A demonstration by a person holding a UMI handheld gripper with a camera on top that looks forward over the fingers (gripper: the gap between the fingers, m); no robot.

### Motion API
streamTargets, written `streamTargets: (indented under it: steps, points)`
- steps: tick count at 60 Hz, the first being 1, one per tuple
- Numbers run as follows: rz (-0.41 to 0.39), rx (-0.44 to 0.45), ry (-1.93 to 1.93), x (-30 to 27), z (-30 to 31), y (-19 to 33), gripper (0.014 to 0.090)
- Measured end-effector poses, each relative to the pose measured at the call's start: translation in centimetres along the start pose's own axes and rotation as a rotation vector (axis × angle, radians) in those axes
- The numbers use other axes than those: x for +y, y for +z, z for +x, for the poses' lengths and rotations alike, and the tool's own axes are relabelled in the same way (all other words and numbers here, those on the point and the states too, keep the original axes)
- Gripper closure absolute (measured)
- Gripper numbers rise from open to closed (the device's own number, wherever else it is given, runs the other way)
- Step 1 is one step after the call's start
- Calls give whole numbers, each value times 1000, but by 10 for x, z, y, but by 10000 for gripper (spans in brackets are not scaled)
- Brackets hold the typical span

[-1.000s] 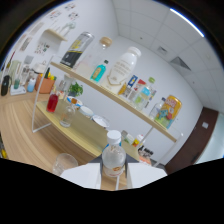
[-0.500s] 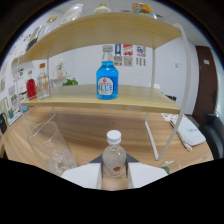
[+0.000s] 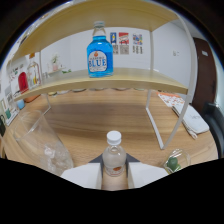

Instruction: Make me a cup of Mojito.

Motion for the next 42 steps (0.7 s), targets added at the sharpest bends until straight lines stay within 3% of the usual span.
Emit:
streamTargets:
  steps: [10, 16, 19, 20, 26, 42]
  points:
    - [-28, 3, -8, 8, 1, -3, 657]
    - [-57, 42, -22, 13, 8, -11, 501]
    - [-67, 44, -17, 13, 7, -19, 263]
    - [-68, 48, -16, 12, 8, -22, 232]
    - [-50, 86, -10, 0, 10, -44, 196]
    - [15, 155, 2, -62, -14, -128, 193]
